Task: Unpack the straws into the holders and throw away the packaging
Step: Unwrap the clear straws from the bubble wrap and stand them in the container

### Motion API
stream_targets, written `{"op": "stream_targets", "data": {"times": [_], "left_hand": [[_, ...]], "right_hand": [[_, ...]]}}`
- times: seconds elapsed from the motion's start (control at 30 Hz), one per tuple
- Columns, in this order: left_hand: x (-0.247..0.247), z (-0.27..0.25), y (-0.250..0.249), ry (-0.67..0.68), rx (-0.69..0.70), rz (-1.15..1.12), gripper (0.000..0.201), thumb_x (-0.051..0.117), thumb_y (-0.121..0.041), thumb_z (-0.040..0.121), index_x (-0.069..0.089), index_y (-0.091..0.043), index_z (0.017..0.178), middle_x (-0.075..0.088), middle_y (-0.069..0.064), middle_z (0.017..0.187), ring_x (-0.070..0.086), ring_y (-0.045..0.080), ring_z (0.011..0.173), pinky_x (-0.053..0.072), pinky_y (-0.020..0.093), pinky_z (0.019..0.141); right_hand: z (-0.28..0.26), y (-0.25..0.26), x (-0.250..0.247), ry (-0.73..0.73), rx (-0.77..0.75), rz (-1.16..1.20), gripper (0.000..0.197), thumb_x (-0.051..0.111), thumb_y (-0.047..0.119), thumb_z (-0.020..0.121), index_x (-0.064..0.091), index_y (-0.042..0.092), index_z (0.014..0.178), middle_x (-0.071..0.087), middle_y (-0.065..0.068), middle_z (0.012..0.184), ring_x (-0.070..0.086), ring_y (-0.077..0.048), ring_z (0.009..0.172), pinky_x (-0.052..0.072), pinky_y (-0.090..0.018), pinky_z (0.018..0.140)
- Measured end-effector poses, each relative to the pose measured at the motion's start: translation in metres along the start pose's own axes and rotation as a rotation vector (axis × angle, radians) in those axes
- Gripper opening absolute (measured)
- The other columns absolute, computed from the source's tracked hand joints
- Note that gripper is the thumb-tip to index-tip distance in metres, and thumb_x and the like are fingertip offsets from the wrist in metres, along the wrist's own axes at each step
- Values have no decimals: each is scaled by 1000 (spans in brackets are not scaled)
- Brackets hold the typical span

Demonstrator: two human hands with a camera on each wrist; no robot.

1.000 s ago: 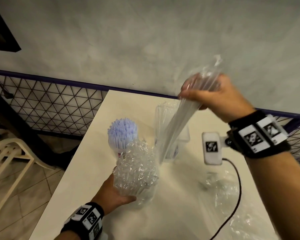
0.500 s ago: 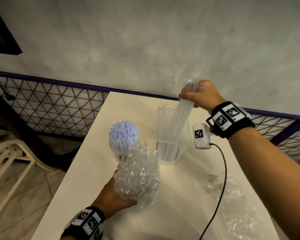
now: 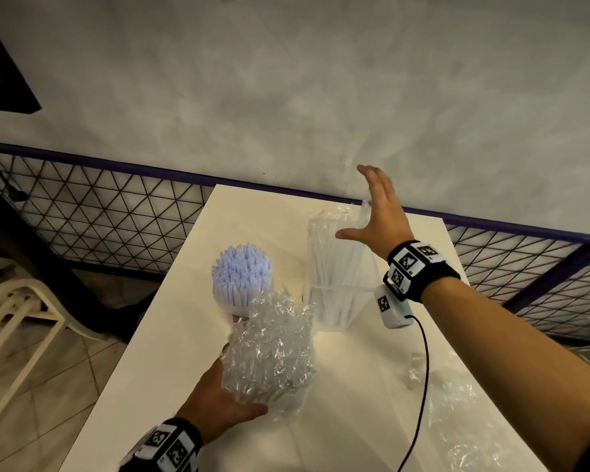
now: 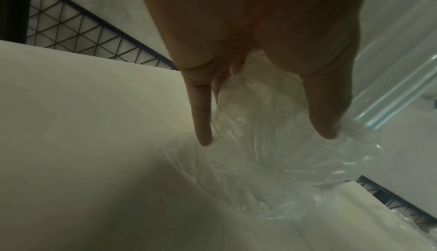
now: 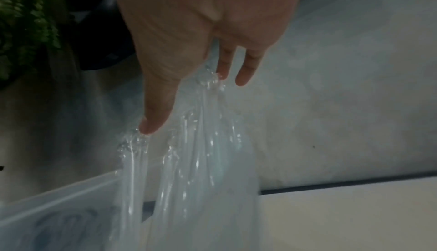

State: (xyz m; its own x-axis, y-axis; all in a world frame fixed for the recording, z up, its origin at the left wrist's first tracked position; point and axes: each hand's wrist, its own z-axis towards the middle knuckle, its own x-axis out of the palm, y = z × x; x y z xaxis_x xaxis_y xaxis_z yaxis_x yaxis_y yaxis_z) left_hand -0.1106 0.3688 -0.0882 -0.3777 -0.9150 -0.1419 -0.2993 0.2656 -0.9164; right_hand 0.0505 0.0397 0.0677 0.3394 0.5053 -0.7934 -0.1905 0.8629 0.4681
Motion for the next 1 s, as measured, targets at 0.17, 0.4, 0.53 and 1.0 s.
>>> {"op": "stream_targets", "data": {"times": [0.17, 0.4, 0.53, 1.0], "left_hand": [[-1, 1, 3, -23, 15, 36, 117, 97, -43, 32, 44, -26, 134, 67, -7, 119, 64, 4, 108, 49, 27, 97], [0, 1, 0, -18, 13, 68, 113, 96, -43, 33, 46, -26, 133, 67, -10, 117, 63, 0, 106, 46, 11, 86], [0, 0, 0, -39, -9, 102, 114, 94, -52, 28, 50, -25, 130, 68, -10, 114, 63, -1, 105, 45, 9, 86], [0, -1, -2, -61, -40, 167, 103, 93, -46, 38, 51, -24, 129, 68, -10, 112, 64, 3, 105, 46, 23, 96]], "right_hand": [[-9, -2, 12, 366, 18, -322, 65, 44, 53, 100, 31, 16, 152, 38, -8, 156, 38, -28, 141, 30, -41, 114], [-13, 15, 20, 445, -8, -309, 74, 33, 58, 100, 5, 24, 159, -5, 8, 167, -6, -14, 153, 3, -47, 122], [-19, 32, 29, 635, -133, -467, 66, 27, 58, 102, 12, 28, 158, 1, 14, 166, -6, -14, 153, 0, -50, 120], [-66, 77, -15, 673, -203, 185, 62, 42, -15, 77, 65, 20, 123, 68, 5, 114, 62, -5, 92, 51, -19, 77]]}}
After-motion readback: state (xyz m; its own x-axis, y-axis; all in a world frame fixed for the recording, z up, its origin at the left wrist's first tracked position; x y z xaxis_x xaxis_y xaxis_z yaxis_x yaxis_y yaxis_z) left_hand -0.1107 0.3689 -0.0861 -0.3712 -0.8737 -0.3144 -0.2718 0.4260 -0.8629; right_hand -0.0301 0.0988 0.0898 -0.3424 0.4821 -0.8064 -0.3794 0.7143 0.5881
